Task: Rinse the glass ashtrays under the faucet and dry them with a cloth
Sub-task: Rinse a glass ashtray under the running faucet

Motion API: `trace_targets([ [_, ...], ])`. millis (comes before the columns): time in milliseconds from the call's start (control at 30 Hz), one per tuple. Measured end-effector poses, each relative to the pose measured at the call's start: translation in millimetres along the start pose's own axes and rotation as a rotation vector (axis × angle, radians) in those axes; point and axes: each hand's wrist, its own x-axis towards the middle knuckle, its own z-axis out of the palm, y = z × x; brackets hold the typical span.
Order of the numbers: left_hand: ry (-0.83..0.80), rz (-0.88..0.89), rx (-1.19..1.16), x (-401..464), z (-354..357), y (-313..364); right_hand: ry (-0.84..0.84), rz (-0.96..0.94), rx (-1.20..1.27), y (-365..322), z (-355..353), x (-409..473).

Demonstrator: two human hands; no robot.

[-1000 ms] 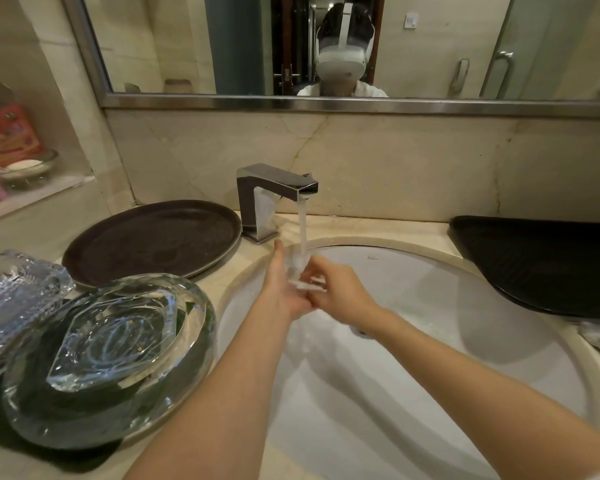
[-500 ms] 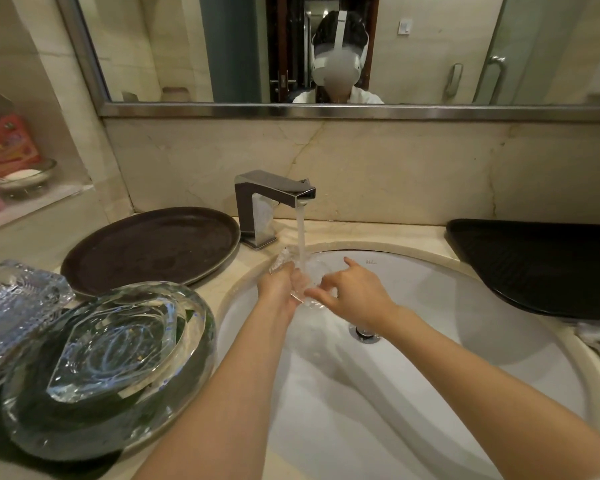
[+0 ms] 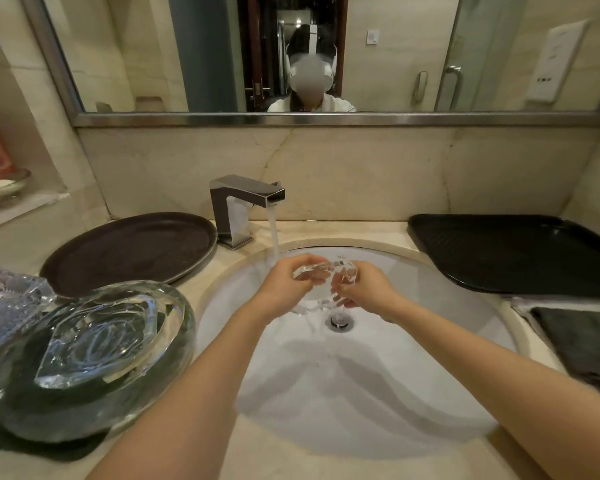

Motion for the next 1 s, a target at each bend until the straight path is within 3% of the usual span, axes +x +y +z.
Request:
trace_targets([
  [100, 0.004, 0.206, 0.483, -7.7, -1.1, 8.9, 0.236, -0.339, -0.35, 0.1, -9.0, -15.8],
  [167, 0.088, 0.355, 0.815, -17.9, -0.3, 11.4, 0.291, -0.512, -0.491, 1.3, -15.8, -26.4],
  [233, 0.143, 0.547, 0.988, -27.1, 0.2, 6.8, 0.316, -0.645, -0.645, 3.3, -21.5, -36.8],
  [333, 0.122, 0.686, 1.083, -32.7, 1.0, 3.2, 0.331, -0.736, -0.791, 1.4, -27.9, -54.8],
  [467, 0.051, 0.644, 1.048, -41.8, 8.2, 9.6, 0.271, -0.687, -0.843, 2.9, -32.3, -76.1],
  [633, -0.009, 0.441, 0.904, -51.0, 25.3, 21.1, 0.212, -0.501, -0.781, 11.7, -39.4, -97.0],
  [800, -0.142, 0.042, 0.252, -46.5, 55.2, 58.2, 0.275, -0.163, -0.437, 16.1, -70.2, -114.0],
  [1000, -0.144, -0.155, 0.056, -19.7, 113.4, 111.8, 0.309, 0.213, -0.001, 24.1, -127.4, -136.3],
])
